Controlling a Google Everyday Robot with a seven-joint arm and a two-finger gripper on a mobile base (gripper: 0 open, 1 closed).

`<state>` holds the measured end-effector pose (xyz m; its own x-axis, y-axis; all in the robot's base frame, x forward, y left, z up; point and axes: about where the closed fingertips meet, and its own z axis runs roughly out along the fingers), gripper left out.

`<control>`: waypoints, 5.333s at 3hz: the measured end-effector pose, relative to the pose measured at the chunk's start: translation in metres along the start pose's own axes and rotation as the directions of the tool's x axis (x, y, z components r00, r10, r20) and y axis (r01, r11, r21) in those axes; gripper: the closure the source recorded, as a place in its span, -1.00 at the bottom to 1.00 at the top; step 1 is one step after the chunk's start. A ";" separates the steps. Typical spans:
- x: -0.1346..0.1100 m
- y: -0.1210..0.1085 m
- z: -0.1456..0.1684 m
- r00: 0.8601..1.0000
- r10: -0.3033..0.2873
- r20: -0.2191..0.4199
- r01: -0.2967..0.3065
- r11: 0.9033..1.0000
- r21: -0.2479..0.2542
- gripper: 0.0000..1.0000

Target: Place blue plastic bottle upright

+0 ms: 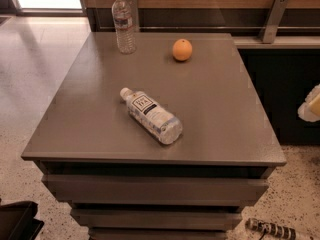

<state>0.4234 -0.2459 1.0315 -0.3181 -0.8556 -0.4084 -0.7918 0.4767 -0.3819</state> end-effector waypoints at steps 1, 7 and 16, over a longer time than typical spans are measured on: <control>0.000 0.000 0.000 1.000 0.000 0.000 0.000 1.000 0.000 -1.00; -0.130 0.031 0.106 0.956 0.199 -0.214 -0.228 0.966 -0.122 -1.00; -0.161 0.115 0.280 0.835 0.347 -0.428 -0.466 0.859 -0.212 -0.63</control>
Offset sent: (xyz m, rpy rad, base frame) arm 0.0214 0.0321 0.0256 0.0695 -0.0072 0.0226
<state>0.5299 0.0029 0.8208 -0.7632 -0.6352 -0.1186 -0.6428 0.7651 0.0383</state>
